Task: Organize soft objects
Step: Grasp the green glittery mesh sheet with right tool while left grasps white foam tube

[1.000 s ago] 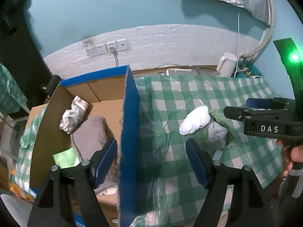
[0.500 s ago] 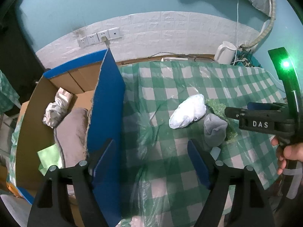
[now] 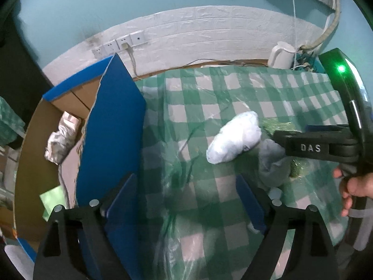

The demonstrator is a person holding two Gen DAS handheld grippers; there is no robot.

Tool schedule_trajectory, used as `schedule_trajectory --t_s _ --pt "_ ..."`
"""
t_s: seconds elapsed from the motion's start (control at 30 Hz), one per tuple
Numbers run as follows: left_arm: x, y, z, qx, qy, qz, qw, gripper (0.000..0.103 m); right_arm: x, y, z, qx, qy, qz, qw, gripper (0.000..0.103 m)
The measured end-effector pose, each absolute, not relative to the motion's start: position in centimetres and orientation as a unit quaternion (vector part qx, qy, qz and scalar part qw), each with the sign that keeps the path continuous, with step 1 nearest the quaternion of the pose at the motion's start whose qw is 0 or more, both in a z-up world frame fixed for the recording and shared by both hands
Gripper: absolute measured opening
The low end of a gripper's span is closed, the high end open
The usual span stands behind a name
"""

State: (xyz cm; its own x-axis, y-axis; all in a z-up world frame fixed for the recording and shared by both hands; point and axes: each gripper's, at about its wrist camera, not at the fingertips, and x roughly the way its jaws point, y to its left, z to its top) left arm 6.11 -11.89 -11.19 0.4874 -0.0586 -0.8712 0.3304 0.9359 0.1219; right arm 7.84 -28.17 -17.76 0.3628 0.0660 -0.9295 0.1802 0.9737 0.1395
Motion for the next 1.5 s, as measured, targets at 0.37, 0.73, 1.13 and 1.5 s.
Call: schedule_trajectory --t_s 0.37,0.73,1.13,1.5 --pt "6.2 -13.5 -12.1 0.131 0.512 -0.151 0.835 0.088 6.9 -31.0 -20.1 0.098 0.595 -0.084 0.794 0.078" --pt "4.1 -15.7 -13.3 0.149 0.525 -0.188 0.816 0.088 5.1 -31.3 -20.4 0.071 0.589 -0.066 0.802 0.052" --pt "2.5 -17.9 -14.5 0.165 0.535 -0.218 0.799 0.088 1.7 -31.6 -19.7 0.082 0.591 -0.031 0.802 0.018" --pt "2.0 -18.9 -17.0 0.182 0.558 -0.226 0.778 0.08 0.2 -31.4 -18.0 0.096 0.574 -0.018 0.813 0.018"
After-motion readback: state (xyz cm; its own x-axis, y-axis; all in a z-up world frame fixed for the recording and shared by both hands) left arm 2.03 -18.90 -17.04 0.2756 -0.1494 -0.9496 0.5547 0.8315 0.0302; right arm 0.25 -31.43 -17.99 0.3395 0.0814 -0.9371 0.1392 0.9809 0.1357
